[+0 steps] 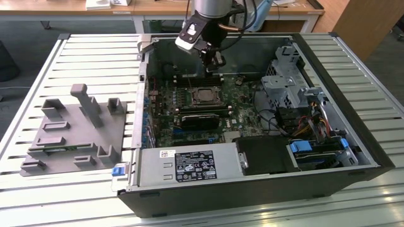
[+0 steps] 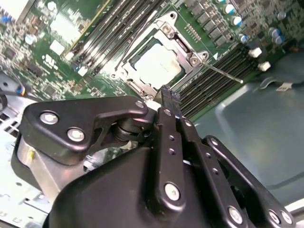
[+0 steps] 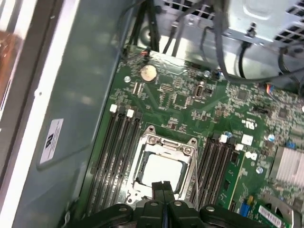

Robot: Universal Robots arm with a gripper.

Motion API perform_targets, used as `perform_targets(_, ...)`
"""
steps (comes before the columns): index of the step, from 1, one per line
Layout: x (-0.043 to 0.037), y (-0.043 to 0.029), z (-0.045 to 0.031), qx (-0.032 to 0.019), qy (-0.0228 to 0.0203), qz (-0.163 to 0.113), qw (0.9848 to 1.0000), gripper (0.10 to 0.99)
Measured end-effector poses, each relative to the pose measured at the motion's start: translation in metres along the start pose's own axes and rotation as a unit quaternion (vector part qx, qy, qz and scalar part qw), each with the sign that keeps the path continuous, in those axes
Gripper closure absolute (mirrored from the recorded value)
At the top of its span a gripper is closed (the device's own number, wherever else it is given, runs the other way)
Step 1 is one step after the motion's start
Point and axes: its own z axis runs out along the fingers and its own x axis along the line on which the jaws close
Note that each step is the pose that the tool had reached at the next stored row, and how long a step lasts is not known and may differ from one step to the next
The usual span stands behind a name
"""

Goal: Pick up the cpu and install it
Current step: 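Install the first cpu locking lever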

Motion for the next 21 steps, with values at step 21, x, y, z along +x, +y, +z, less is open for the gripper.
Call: perform_targets(21, 0.0, 0.0, 0.0006, -0.0012, 0.002, -0.126, 0.992, 0.98)
